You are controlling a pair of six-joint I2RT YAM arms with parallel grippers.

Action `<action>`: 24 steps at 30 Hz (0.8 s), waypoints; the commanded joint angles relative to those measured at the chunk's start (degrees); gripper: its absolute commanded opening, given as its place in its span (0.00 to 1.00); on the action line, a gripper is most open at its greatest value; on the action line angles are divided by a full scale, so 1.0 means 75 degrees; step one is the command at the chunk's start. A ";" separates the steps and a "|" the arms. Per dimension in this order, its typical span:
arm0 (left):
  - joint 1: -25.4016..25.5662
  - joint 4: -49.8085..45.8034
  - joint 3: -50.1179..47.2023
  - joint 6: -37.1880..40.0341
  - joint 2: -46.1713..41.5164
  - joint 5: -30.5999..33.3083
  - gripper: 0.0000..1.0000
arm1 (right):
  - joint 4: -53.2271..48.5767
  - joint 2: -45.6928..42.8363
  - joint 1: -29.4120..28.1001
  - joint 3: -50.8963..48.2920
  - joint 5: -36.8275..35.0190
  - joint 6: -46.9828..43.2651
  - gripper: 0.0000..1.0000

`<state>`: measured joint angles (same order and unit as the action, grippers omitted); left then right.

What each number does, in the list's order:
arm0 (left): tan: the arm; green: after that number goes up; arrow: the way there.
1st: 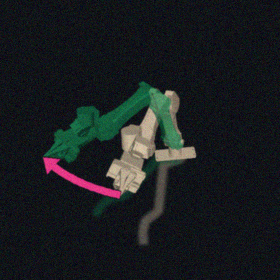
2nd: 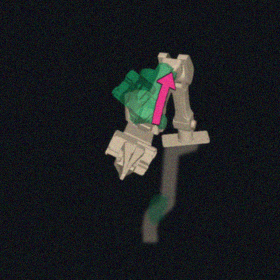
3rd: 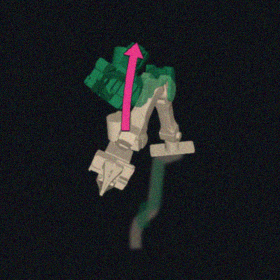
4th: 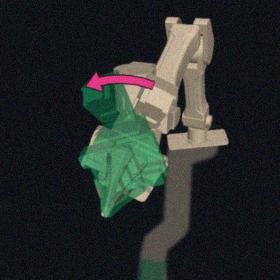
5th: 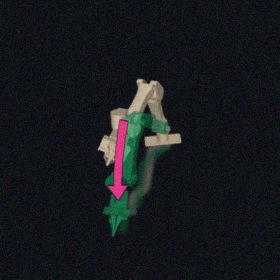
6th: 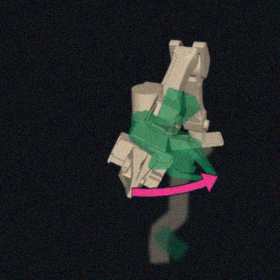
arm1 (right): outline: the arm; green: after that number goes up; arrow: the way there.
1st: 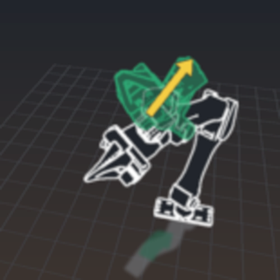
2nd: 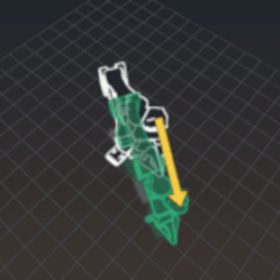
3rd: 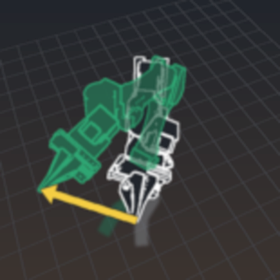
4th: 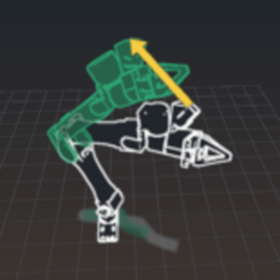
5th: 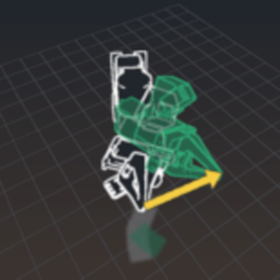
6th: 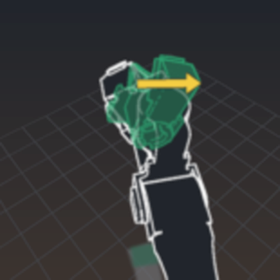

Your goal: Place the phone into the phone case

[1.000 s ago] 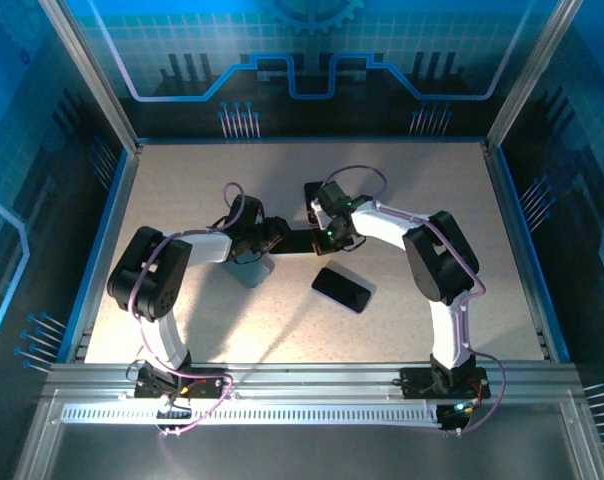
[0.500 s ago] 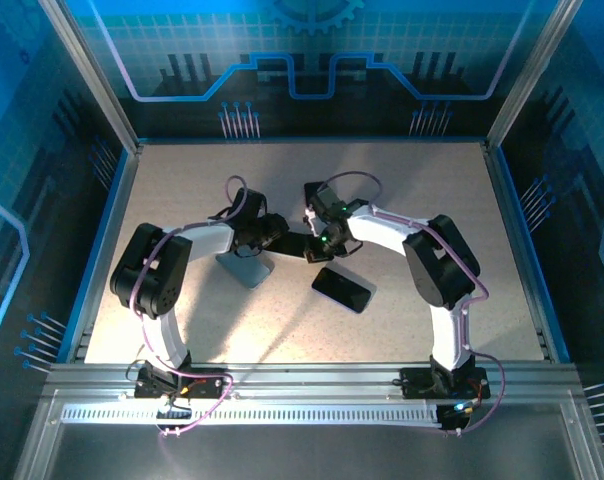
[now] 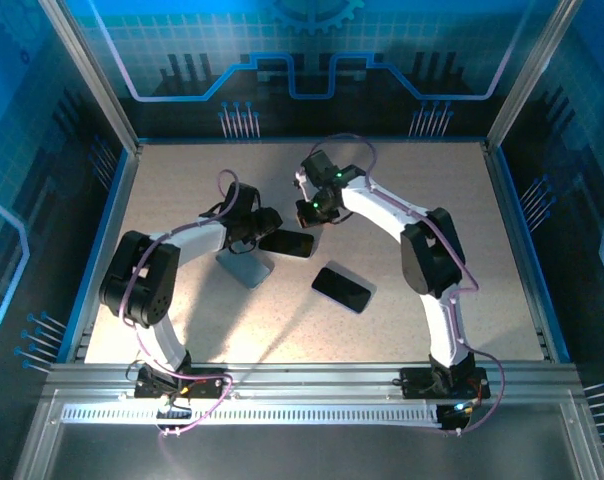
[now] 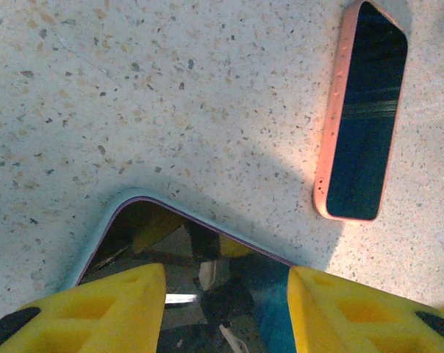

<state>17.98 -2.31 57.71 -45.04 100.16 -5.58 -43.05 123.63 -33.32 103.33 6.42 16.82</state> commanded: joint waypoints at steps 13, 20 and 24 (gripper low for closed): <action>0.0076 0.0426 -0.0327 -0.0301 0.0349 -0.0286 0.48 | -0.0829 0.0840 0.0092 0.0227 -0.0444 -0.0376 0.00; 0.0076 0.0413 -0.0306 -0.0392 0.0612 -0.0287 0.48 | -0.1045 0.1233 0.0027 0.0223 -0.0627 -0.0507 0.00; 0.0086 0.0450 -0.0323 -0.0487 0.0787 -0.0275 0.48 | -0.0965 0.1346 -0.0110 -0.0094 -0.0538 -0.0467 0.00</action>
<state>18.15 0.93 56.07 -47.33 103.90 -6.46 -48.77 129.36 -33.43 104.99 3.44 13.89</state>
